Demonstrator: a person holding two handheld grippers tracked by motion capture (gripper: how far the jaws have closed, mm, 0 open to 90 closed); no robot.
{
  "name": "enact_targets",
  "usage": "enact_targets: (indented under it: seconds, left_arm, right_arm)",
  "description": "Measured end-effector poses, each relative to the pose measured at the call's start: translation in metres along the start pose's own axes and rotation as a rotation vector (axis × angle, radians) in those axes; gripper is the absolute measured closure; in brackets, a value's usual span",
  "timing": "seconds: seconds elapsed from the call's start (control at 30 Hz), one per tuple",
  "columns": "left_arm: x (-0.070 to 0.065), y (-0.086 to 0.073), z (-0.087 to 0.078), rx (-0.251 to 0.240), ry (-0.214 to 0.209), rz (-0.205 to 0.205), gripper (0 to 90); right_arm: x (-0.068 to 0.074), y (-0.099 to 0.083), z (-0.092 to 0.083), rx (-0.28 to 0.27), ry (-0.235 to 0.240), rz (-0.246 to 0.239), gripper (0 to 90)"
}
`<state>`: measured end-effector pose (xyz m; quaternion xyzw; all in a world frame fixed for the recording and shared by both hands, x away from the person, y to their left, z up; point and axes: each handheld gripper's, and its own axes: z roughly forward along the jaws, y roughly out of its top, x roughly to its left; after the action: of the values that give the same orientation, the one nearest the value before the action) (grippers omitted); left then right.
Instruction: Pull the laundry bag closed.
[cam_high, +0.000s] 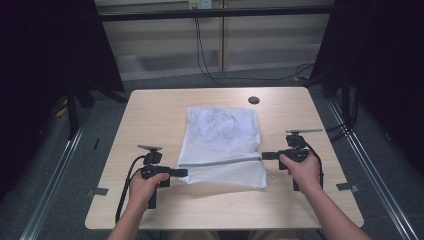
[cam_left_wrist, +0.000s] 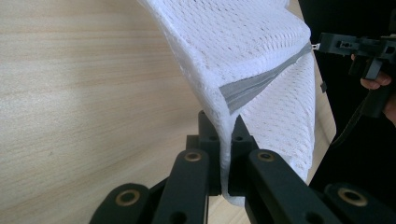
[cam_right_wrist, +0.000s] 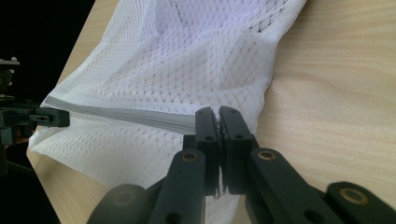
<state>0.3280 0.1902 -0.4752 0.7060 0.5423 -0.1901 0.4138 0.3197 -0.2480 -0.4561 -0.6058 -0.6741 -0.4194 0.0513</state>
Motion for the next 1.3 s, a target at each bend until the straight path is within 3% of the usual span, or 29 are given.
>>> enact_targets:
  seconds: [0.57, 0.73, 0.8, 0.93, 1.1, 1.17, 1.2, 1.3]
  left_arm:
    - [0.0003, 0.0, 0.0001, 0.009, 0.005, 0.01, 88.7]
    - [-0.0005, -0.0001, 0.0, -0.009, -0.007, -0.012, 88.6]
    - [0.0001, 0.0001, -0.0003, 0.0, -0.013, 0.01, 88.5]
    - [-0.0012, -0.0004, 0.0006, -0.005, -0.017, 0.008, 87.7]
    - [-0.0023, -0.001, -0.0008, -0.006, -0.024, 0.022, 81.6]
    - [-0.0016, -0.001, -0.0028, -0.013, -0.013, 0.041, 78.3]
    - [-0.0025, -0.0012, -0.0034, -0.011, -0.016, 0.025, 77.6]
    - [-0.0032, -0.0012, -0.0055, -0.012, 0.005, 0.04, 75.7]
  right_arm:
    - [-0.0017, 0.0004, -0.0031, 0.004, -0.016, -0.005, 86.9]
    - [-0.0011, -0.0002, -0.0022, -0.001, -0.02, -0.015, 86.9]
    - [-0.0014, -0.0001, -0.0024, -0.008, -0.023, -0.019, 86.9]
    - [-0.0006, -0.0006, -0.0022, -0.005, -0.032, -0.026, 86.8]
    - [-0.0014, -0.0004, -0.0025, -0.01, -0.049, -0.037, 86.7]
    - [-0.0014, -0.0005, -0.0032, -0.009, -0.059, -0.047, 86.7]
    - [-0.0016, -0.0006, -0.004, -0.006, -0.064, -0.051, 86.7]
    - [-0.0019, -0.0009, -0.0051, -0.018, -0.071, -0.07, 86.5]
